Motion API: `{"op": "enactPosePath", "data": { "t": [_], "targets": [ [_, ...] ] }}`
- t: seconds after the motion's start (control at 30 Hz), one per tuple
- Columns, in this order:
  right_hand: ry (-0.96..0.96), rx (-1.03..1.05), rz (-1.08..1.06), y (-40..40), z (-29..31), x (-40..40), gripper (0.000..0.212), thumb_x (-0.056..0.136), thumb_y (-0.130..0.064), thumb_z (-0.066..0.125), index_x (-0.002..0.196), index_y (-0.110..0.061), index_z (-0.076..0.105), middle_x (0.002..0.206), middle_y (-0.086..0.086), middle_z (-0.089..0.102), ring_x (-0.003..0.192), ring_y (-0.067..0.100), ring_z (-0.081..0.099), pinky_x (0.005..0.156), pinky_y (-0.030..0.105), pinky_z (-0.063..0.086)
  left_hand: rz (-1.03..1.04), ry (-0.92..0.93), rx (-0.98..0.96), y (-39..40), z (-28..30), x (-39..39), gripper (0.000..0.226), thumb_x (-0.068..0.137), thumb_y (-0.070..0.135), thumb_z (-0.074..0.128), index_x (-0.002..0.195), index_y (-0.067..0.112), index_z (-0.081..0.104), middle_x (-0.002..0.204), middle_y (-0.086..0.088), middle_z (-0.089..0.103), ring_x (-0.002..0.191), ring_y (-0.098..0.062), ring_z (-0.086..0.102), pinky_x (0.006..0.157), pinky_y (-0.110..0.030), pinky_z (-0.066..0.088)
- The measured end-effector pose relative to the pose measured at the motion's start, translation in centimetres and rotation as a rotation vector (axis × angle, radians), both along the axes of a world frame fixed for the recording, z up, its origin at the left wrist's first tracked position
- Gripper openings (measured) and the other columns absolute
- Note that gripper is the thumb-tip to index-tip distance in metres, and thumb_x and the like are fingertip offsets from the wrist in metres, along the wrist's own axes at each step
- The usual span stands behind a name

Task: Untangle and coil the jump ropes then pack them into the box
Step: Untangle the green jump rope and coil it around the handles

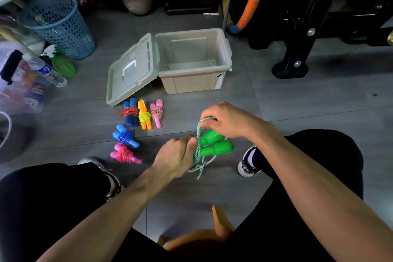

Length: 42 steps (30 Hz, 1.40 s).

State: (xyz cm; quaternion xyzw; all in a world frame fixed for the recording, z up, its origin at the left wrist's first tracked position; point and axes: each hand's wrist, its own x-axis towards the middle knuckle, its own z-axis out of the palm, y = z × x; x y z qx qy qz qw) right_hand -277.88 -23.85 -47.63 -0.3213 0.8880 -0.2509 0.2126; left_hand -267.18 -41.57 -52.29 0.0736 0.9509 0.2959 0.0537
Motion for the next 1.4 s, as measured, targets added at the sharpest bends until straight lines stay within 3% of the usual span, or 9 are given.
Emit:
{"op": "enactPosePath", "data": {
  "t": [0.17, 0.3, 0.6, 0.7, 0.93, 1.03, 1.17, 1.3, 1.4],
  "targets": [
    [-0.009, 0.008, 0.029, -0.4, -0.1, -0.1, 0.017, 0.092, -0.033, 0.064, 0.092, -0.019, 0.072, 0.084, -0.001, 0.068, 0.079, 0.019, 0.060, 0.078, 0.040, 0.050, -0.116, -0.004, -0.426, 0.4, 1.2, -0.2, 0.069, 0.076, 0.079, 0.043, 0.097, 0.014, 0.053, 0.088, -0.010, 0.068, 0.086, -0.034, 0.065, 0.071, -0.037, 0.049],
    [-0.034, 0.025, 0.040, -0.4, -0.1, 0.0, 0.018, 0.087, -0.039, 0.068, 0.087, -0.022, 0.073, 0.072, -0.006, 0.062, 0.072, 0.017, 0.058, 0.072, 0.042, 0.051, -0.263, 0.047, -0.519, 1.0, 1.3, 0.2, 0.061, 0.082, 0.070, 0.042, 0.101, 0.014, 0.053, 0.092, -0.006, 0.068, 0.087, -0.032, 0.066, 0.068, -0.033, 0.046],
    [-0.179, -0.088, -0.115, 0.9, -0.1, -1.5, 0.022, 0.080, -0.039, 0.078, 0.089, -0.019, 0.078, 0.080, 0.003, 0.073, 0.073, 0.014, 0.061, 0.071, 0.033, 0.050, -0.133, 0.232, -0.229, -0.3, 2.0, 0.6, 0.074, 0.065, 0.046, 0.052, 0.129, 0.018, 0.029, 0.061, -0.007, 0.064, 0.049, -0.035, 0.060, 0.044, -0.029, 0.044],
    [-0.235, -0.103, -0.142, 1.2, -0.8, -1.9, 0.019, 0.080, -0.037, 0.077, 0.087, -0.020, 0.078, 0.079, 0.005, 0.074, 0.069, 0.007, 0.056, 0.066, 0.031, 0.047, -0.201, 0.331, -0.217, -0.8, 1.7, 0.7, 0.076, 0.066, 0.045, 0.049, 0.139, 0.025, 0.036, 0.074, -0.007, 0.067, 0.052, -0.034, 0.061, 0.042, -0.032, 0.049],
    [-0.286, -0.098, -0.174, 2.0, -1.7, -2.1, 0.013, 0.084, -0.030, 0.075, 0.088, -0.018, 0.078, 0.060, -0.013, 0.065, 0.055, -0.003, 0.049, 0.055, 0.015, 0.039, -0.062, 0.294, -0.005, -0.8, 1.7, 0.8, 0.046, 0.064, 0.046, 0.054, 0.104, 0.027, 0.047, 0.062, -0.001, 0.063, 0.052, -0.028, 0.063, 0.045, -0.031, 0.051],
    [-0.295, -0.121, -0.187, 2.9, -2.2, -2.0, 0.010, 0.090, -0.024, 0.068, 0.087, -0.020, 0.077, 0.066, -0.004, 0.068, 0.060, 0.001, 0.054, 0.059, 0.015, 0.042, 0.168, 0.210, 0.214, -1.4, 2.6, 0.2, 0.038, 0.063, 0.038, 0.062, 0.096, 0.025, 0.051, 0.064, 0.006, 0.060, 0.053, -0.009, 0.059, 0.049, -0.022, 0.049],
    [-0.298, -0.057, -0.193, 3.3, -2.2, -0.9, 0.014, 0.092, -0.036, 0.065, 0.084, -0.029, 0.072, 0.058, -0.025, 0.063, 0.054, -0.008, 0.055, 0.057, 0.010, 0.040, 0.551, 0.127, 0.412, -1.6, 3.6, -1.6, 0.024, 0.071, 0.020, 0.071, 0.089, 0.019, 0.055, 0.070, 0.005, 0.060, 0.058, -0.005, 0.053, 0.048, -0.010, 0.038],
    [-0.211, 0.076, -0.062, 1.5, -1.7, 1.4, 0.029, 0.095, -0.034, 0.061, 0.078, -0.011, 0.066, 0.055, -0.012, 0.054, 0.052, 0.002, 0.046, 0.056, 0.024, 0.039, 0.613, -0.064, 0.263, -1.9, 2.4, -2.6, 0.049, 0.074, 0.020, 0.069, 0.120, 0.015, 0.052, 0.091, -0.002, 0.065, 0.072, -0.019, 0.057, 0.051, -0.012, 0.036],
    [-0.124, 0.163, 0.046, -0.1, -0.5, 3.4, 0.029, 0.096, -0.034, 0.057, 0.079, -0.012, 0.064, 0.070, 0.001, 0.061, 0.064, 0.018, 0.054, 0.063, 0.033, 0.042, 0.574, -0.166, 0.020, -2.4, 0.9, -2.8, 0.073, 0.073, 0.021, 0.066, 0.139, 0.013, 0.035, 0.110, -0.016, 0.064, 0.090, -0.035, 0.059, 0.069, -0.029, 0.042]
  ]
}}
